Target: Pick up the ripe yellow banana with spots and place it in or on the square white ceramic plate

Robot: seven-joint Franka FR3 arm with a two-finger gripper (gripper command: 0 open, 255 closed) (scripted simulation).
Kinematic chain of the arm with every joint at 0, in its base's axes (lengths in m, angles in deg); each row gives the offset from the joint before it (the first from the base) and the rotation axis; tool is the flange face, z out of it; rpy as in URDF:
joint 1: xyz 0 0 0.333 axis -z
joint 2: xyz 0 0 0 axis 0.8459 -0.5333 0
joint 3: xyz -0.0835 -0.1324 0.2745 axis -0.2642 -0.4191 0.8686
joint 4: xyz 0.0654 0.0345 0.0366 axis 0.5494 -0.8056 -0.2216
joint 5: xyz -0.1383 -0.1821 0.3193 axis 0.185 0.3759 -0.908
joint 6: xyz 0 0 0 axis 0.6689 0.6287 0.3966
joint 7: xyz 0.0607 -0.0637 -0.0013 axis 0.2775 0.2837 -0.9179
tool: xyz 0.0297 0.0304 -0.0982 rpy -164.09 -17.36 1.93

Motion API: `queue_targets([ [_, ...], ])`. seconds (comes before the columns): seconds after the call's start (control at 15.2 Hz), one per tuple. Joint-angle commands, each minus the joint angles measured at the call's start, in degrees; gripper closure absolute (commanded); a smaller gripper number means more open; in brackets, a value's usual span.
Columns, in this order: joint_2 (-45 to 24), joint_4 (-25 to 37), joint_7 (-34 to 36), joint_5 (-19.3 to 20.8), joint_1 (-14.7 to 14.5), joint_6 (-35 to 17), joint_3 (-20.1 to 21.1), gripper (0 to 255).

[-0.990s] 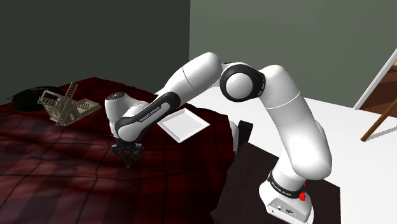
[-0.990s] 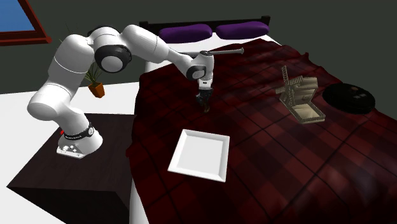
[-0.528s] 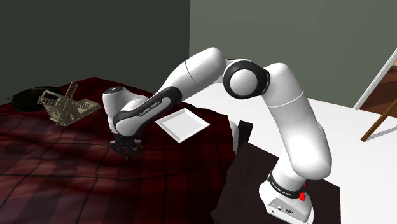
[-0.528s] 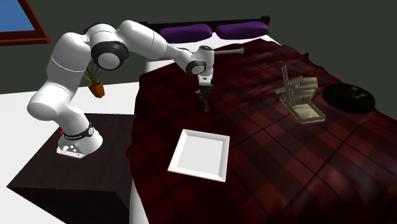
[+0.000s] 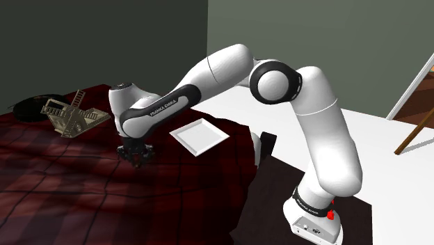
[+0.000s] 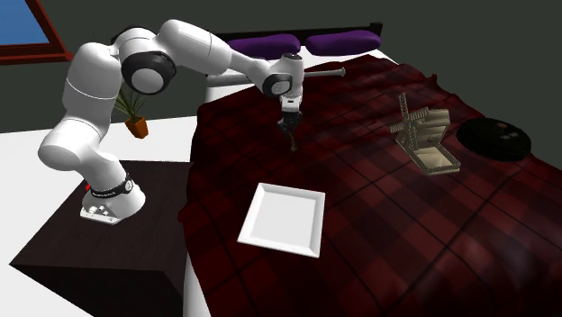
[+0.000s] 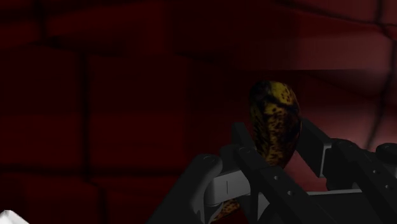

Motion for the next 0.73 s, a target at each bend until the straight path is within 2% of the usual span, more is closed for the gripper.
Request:
queue_targets([
  [0.0,0.9,0.3,-0.1,-0.3,0.1,1.1,0.2,255],
  [0.2,1.6,0.7,-0.2,-0.6,0.2,2.4,0.4,255],
  [0.66,8.1,-9.4,-8.1,-2.7,8.3,-1.4,0.0,255],
])
